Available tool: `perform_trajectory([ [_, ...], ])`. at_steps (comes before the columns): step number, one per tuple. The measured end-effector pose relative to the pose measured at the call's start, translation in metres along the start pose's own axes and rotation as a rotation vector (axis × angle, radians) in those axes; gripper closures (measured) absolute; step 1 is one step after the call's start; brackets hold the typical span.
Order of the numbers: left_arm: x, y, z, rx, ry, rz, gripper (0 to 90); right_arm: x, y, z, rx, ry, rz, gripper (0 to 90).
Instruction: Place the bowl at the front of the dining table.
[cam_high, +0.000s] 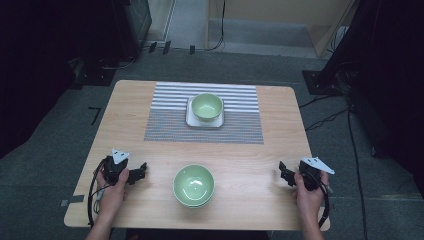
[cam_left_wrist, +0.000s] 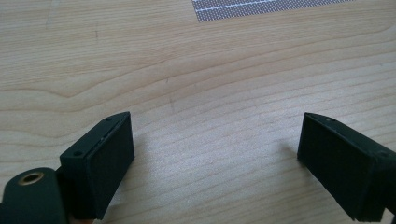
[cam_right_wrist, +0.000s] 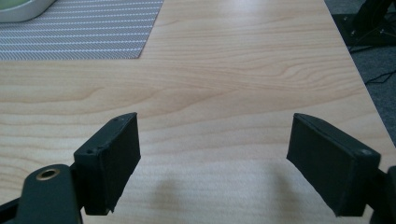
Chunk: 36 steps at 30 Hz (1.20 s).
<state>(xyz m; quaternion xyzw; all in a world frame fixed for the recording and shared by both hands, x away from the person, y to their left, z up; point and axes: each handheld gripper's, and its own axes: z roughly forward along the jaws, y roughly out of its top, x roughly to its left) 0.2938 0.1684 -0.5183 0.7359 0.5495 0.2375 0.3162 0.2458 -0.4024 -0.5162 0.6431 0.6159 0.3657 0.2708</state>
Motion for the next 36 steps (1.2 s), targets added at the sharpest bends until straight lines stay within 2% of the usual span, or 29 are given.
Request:
perform_trajectory([
  [11, 0.000, 0.000, 0.000, 0.000, 0.000, 0.000, 10.5, -0.006, -0.010, -0.006, 0.027, -0.007, -0.001, 16.4],
  [20, 0.000, 0.000, 0.000, 0.000, 0.000, 0.000, 10.5, -0.008, -0.016, -0.012, 0.079, -0.017, 0.004, 16.3],
  [28, 0.000, 0.000, 0.000, 0.000, 0.000, 0.000, 10.6, -0.004, -0.023, -0.019, 0.096, -0.038, -0.038, 15.9],
  [32, 0.000, 0.000, 0.000, 0.000, 0.000, 0.000, 10.5, 0.001, -0.025, -0.020, 0.112, -0.069, -0.086, 15.7],
  [36, 0.000, 0.000, 0.000, 0.000, 0.000, 0.000, 10.6, 0.004, -0.026, -0.021, 0.111, -0.063, -0.092, 15.7],
])
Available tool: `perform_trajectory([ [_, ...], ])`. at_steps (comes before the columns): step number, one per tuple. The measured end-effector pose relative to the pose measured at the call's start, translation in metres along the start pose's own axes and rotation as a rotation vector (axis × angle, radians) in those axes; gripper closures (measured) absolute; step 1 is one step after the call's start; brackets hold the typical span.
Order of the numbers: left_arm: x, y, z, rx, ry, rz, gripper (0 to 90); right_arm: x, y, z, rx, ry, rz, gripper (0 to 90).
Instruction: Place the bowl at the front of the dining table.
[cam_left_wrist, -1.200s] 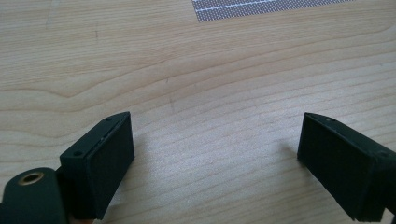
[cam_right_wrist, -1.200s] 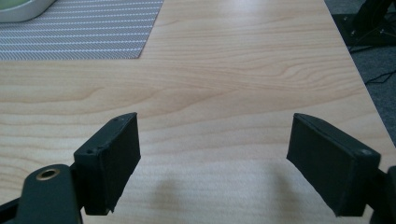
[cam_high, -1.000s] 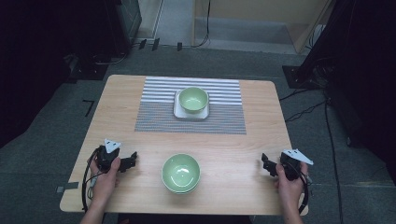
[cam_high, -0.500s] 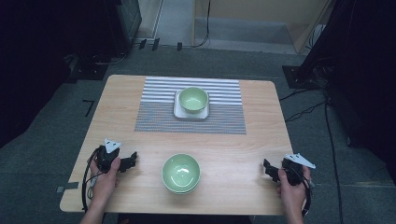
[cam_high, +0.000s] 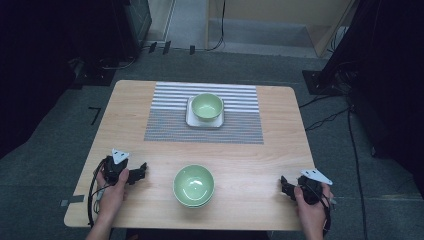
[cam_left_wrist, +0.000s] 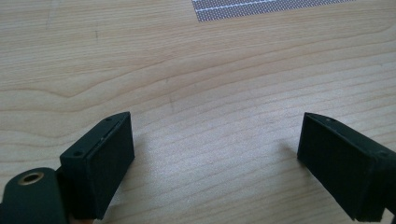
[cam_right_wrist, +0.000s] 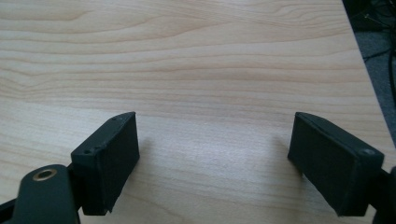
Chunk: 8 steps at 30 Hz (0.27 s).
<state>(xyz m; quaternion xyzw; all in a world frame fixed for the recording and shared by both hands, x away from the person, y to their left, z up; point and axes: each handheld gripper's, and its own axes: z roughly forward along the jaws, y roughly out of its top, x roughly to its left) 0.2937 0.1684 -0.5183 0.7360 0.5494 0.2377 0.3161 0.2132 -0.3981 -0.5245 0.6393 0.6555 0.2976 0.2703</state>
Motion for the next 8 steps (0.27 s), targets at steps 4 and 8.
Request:
perform_trajectory([
  [4, 0.0000, 0.0000, 0.0000, 0.000, 0.000, 0.000, 10.5, 0.0003, 0.0001, 0.0000, 0.002, 0.005, -0.004, 15.3],
  [8, 0.0000, 0.0001, 0.0000, 0.000, 0.000, 0.000, 10.5, 0.0008, 0.0002, 0.0003, 0.004, 0.007, -0.004, 14.0],
])
